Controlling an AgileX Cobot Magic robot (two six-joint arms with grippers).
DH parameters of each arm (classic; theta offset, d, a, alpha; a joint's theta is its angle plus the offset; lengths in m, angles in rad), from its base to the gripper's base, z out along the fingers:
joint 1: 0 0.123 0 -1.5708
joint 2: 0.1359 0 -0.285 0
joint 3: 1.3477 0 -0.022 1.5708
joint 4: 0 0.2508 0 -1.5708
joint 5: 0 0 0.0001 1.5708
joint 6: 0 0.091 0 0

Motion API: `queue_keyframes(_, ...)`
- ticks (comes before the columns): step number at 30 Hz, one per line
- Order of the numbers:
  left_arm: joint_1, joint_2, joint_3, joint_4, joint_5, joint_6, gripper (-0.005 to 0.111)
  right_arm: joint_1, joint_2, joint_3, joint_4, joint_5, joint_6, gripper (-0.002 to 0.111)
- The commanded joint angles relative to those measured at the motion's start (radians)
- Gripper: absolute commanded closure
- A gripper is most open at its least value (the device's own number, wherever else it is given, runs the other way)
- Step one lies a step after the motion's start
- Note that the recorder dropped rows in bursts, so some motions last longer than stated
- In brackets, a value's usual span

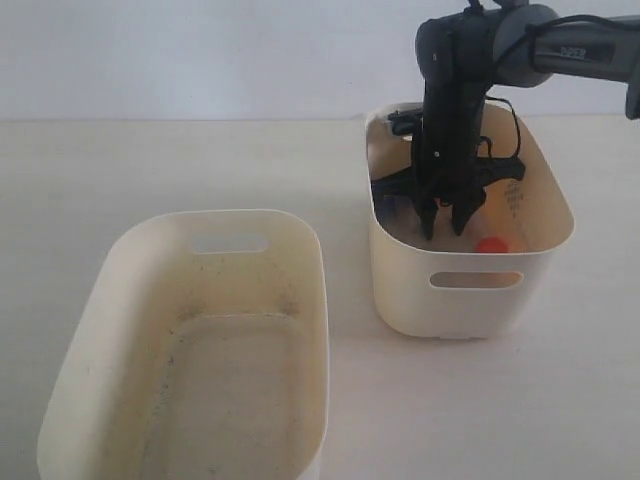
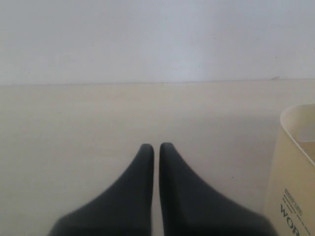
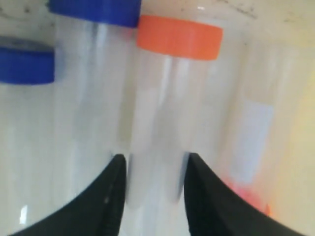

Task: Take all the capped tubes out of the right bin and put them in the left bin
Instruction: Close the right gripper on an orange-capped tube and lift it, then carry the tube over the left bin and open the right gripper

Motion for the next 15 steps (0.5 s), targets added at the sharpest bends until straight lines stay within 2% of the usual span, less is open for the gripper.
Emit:
queue_keyframes(1,0.001,-0.003,-0.003,0.000,-0.001,-0.008,0.102,0.005,-0.136,-0.043,0.025,0.011,-0.025,0.108)
queue_keyframes(5,0.001,-0.003,-0.003,0.000,-0.001,-0.008,0.102,0.007,-0.244,-0.078,0.035,0.011,-0.050,0.108)
queue_keyframes(9,0.001,-0.003,-0.003,0.000,-0.001,-0.008,0.102,0.016,-0.359,-0.078,0.207,0.011,-0.155,0.108)
queue_keyframes(12,0.001,-0.003,-0.003,0.000,-0.001,-0.008,0.102,0.053,-0.417,-0.078,0.370,0.011,-0.236,0.108)
queue_keyframes(15,0.001,-0.003,-0.003,0.000,-0.001,-0.008,0.102,0.133,-0.474,-0.044,0.379,0.011,-0.236,0.108)
